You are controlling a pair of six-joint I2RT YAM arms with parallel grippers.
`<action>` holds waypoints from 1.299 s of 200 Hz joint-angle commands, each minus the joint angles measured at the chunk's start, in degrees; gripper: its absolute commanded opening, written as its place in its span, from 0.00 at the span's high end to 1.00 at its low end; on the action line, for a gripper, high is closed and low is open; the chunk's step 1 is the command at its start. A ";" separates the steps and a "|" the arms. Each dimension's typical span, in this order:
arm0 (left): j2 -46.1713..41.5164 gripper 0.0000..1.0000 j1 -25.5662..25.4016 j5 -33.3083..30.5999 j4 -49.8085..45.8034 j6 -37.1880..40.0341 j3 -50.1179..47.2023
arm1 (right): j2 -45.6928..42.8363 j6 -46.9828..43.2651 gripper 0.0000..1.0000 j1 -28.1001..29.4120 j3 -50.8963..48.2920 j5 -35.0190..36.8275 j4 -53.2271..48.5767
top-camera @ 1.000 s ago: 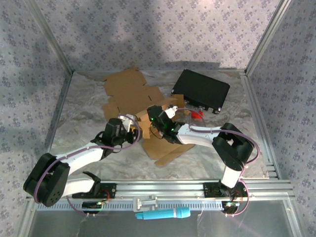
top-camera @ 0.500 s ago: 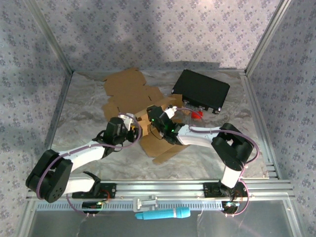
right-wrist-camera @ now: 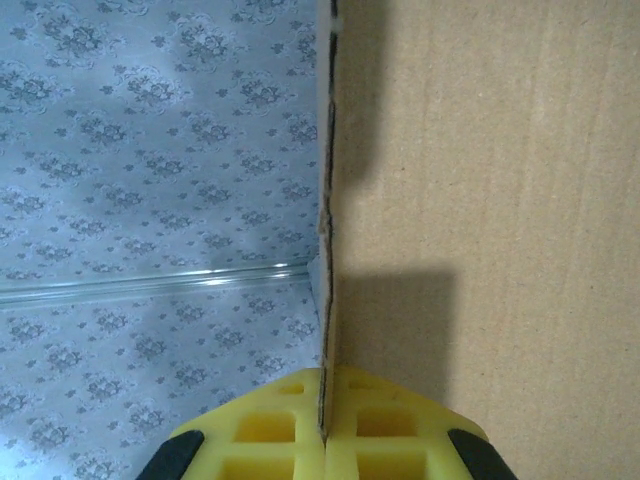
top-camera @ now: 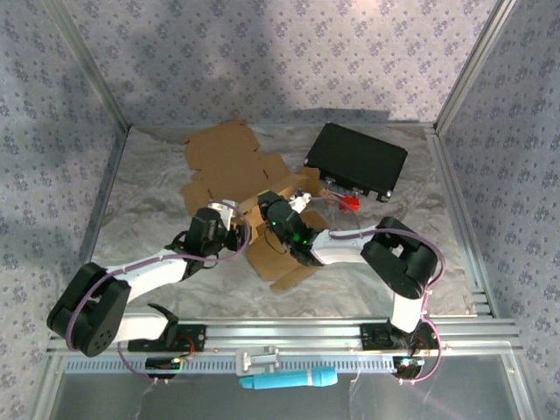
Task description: Fold the paper box
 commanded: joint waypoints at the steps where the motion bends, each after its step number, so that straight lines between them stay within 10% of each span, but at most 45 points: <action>1: 0.03 0.47 -0.38 -2.29 0.63 -0.77 1.68 | 2.24 -4.22 1.00 0.58 -1.79 -0.05 2.63; 86: 2.34 0.54 -3.57 -12.49 -2.14 -5.05 4.08 | 3.38 -2.97 1.00 1.18 -1.28 -0.01 2.53; 234: 8.01 1.00 -11.09 -28.53 -10.49 -10.96 11.08 | 0.84 -0.18 1.00 1.17 0.78 -0.92 -3.13; 260: 6.57 1.00 -11.21 -32.98 -15.91 -13.14 13.52 | -3.57 -0.05 0.63 0.31 2.01 -1.45 -12.69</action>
